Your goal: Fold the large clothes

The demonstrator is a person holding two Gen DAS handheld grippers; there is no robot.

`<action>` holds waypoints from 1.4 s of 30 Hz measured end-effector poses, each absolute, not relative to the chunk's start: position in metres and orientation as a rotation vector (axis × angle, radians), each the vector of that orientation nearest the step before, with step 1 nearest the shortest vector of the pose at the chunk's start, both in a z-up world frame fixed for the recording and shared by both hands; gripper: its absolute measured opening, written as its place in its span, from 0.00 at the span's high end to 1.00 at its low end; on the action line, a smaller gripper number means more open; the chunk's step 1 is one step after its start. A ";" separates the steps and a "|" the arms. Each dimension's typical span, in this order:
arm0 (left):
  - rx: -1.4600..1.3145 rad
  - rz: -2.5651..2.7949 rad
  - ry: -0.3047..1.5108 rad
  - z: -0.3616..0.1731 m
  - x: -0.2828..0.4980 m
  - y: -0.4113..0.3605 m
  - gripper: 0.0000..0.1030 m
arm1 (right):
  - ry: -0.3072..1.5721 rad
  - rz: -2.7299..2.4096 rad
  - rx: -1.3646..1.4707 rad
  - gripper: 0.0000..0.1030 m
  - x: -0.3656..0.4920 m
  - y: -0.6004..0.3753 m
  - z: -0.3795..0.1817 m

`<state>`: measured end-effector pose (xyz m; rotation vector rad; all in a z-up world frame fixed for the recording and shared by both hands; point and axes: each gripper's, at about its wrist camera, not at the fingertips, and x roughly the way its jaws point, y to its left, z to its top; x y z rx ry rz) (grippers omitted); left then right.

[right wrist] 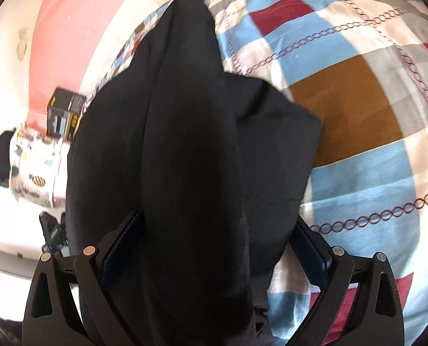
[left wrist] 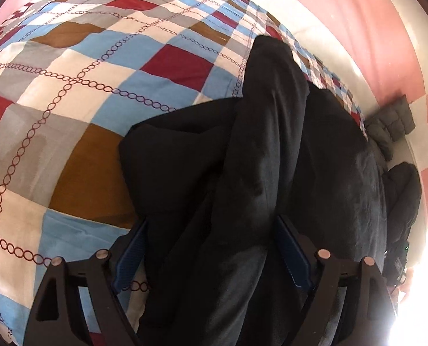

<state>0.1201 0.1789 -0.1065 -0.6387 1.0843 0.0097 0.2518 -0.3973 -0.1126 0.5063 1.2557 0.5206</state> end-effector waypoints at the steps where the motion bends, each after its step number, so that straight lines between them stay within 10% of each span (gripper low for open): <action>1: -0.620 0.010 1.092 -0.107 0.122 0.176 0.15 | 1.259 0.525 0.480 0.07 0.251 -0.393 -0.112; 10: -0.448 0.034 1.110 -0.092 0.128 0.149 0.43 | 1.258 0.520 0.413 0.49 0.253 -0.371 -0.099; 17: -0.304 0.090 1.080 -0.055 0.122 0.126 0.72 | 1.211 0.474 0.367 0.63 0.246 -0.357 -0.071; 42: -0.312 0.029 0.757 0.096 0.184 0.208 0.76 | 0.918 0.658 0.292 0.68 0.306 -0.256 0.074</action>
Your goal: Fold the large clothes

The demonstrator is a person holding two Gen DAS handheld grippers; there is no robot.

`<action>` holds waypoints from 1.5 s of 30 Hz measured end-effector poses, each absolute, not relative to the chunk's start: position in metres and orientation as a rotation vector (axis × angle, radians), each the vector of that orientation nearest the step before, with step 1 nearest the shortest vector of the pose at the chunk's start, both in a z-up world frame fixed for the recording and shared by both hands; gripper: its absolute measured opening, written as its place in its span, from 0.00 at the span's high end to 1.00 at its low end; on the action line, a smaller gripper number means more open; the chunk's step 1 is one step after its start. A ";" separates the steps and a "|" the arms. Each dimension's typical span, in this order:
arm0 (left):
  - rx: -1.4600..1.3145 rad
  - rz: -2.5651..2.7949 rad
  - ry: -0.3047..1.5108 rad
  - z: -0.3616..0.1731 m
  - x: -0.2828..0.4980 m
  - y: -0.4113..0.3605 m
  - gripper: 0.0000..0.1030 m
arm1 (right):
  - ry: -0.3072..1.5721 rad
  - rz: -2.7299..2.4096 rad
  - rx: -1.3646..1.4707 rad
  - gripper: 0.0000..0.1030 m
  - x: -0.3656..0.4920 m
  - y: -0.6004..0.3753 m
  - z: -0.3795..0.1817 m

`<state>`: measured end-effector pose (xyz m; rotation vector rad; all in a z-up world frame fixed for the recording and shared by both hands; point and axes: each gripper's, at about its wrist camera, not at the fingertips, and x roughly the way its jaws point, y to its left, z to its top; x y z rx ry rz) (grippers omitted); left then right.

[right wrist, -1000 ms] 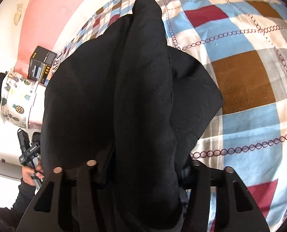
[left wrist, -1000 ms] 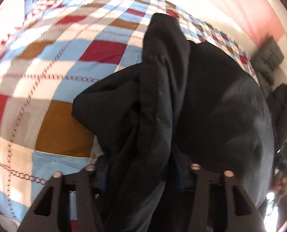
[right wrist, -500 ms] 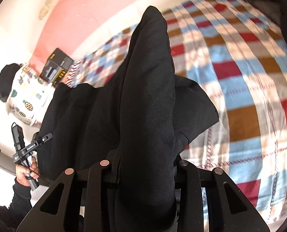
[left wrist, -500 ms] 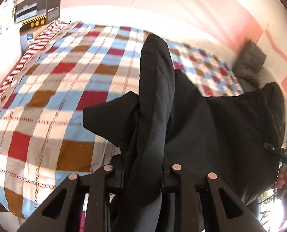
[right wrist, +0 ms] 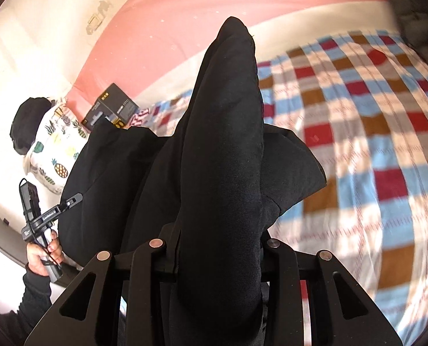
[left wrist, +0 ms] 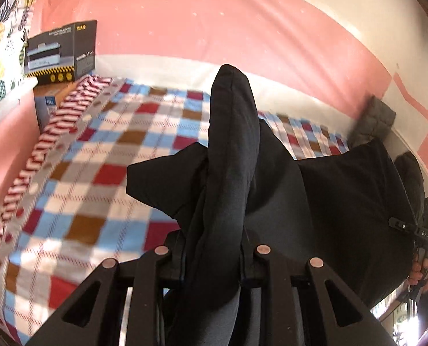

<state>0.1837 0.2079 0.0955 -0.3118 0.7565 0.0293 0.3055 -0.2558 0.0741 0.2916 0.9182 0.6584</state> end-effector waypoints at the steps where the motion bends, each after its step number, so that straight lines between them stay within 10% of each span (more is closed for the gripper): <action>1: -0.315 0.039 0.750 0.099 0.193 0.215 0.76 | 0.913 0.664 0.289 0.68 0.315 -0.249 0.076; 14: -0.380 0.126 0.809 0.023 0.308 0.302 0.73 | 1.018 0.654 0.289 0.64 0.443 -0.163 0.006; 21: -0.574 0.209 0.984 -0.084 0.308 0.358 0.40 | 1.228 0.473 0.355 0.28 0.459 -0.188 -0.086; 33: -0.470 0.226 0.741 -0.011 0.218 0.332 0.45 | 0.908 0.358 0.102 0.28 0.361 -0.209 0.008; 37: -0.386 0.196 0.795 -0.029 0.205 0.299 0.45 | 0.932 0.376 0.047 0.53 0.327 -0.191 -0.007; 45: -0.449 0.281 0.897 -0.064 0.211 0.308 0.49 | 1.055 0.334 0.055 0.57 0.335 -0.190 -0.052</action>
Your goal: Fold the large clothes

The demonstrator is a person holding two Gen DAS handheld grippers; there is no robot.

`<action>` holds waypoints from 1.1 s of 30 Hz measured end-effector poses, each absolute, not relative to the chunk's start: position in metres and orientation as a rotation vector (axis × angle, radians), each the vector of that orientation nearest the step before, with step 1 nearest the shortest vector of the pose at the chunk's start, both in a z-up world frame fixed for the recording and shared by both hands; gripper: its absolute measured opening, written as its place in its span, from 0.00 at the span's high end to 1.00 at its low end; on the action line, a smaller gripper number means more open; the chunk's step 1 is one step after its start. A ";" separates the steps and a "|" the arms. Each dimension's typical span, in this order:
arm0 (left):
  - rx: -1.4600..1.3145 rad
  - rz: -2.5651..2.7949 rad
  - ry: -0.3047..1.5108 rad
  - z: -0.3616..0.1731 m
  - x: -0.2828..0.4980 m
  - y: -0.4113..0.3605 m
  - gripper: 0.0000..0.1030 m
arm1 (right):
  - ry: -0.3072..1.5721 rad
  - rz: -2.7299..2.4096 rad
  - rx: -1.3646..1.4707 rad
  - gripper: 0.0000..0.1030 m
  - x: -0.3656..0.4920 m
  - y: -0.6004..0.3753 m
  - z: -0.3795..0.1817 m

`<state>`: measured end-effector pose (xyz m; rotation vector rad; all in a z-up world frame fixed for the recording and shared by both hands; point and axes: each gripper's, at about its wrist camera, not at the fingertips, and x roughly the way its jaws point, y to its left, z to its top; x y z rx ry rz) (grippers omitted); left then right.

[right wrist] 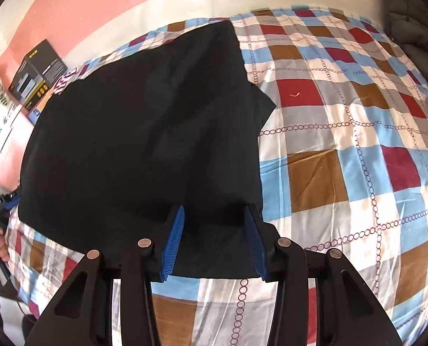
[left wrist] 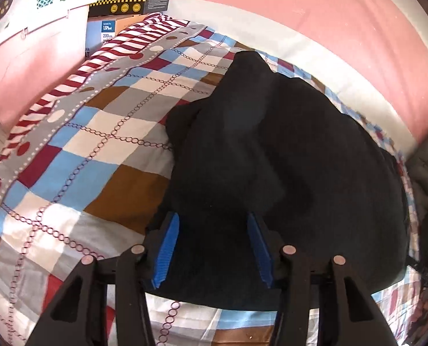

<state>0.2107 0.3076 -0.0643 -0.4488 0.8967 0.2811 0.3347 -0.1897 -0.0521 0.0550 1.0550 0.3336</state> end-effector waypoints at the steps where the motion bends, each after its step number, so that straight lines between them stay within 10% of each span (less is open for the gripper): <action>1: -0.442 0.294 0.910 -0.061 0.209 0.305 0.50 | 1.061 0.325 0.057 0.57 0.334 -0.190 -0.048; 33: -0.255 0.234 0.819 0.051 -0.008 0.124 0.49 | 0.805 0.454 -0.112 0.43 0.081 -0.162 0.054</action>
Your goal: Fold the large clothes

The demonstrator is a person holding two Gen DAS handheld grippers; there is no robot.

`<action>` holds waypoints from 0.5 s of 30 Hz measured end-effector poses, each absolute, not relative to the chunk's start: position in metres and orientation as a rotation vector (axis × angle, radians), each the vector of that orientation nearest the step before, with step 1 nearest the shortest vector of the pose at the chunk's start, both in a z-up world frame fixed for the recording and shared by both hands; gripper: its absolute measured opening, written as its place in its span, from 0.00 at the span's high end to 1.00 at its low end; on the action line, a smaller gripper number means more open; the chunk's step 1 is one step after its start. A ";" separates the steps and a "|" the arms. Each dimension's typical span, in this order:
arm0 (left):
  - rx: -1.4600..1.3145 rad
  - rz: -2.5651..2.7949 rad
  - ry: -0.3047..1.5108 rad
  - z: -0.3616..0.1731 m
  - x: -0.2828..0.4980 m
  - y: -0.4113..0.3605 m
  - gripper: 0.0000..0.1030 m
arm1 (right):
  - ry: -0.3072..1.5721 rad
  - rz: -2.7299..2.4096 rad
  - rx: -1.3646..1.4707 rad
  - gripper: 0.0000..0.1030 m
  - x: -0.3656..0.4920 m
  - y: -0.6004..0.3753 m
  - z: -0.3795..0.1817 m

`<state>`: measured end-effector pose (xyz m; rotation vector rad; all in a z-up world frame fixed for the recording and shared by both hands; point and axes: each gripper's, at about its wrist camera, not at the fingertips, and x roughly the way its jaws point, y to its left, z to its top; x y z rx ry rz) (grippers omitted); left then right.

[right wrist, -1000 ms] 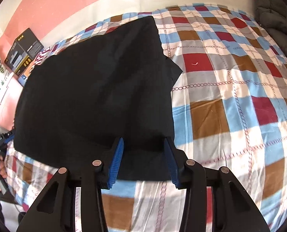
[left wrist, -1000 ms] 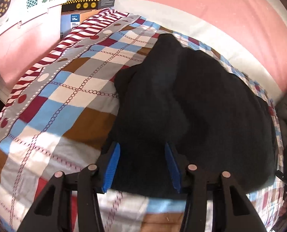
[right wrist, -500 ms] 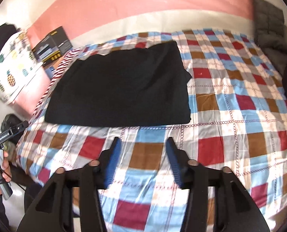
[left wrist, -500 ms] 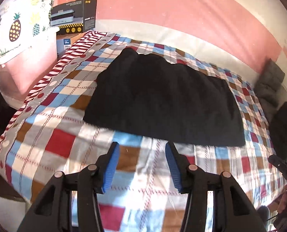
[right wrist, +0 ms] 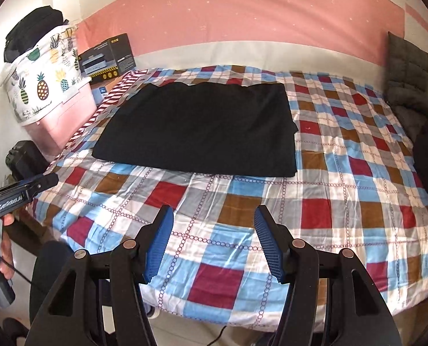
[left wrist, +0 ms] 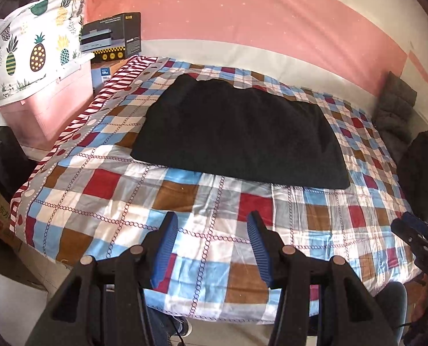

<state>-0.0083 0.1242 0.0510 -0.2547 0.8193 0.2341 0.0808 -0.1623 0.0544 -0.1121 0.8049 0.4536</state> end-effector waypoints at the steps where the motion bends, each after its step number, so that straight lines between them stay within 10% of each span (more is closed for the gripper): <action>1: -0.254 0.231 0.821 0.050 -0.010 0.122 0.49 | 0.809 0.452 -0.107 0.43 0.080 -0.163 0.053; 15: -0.234 0.247 0.838 0.041 -0.013 0.108 0.49 | 0.811 0.447 -0.140 0.43 0.070 -0.153 0.050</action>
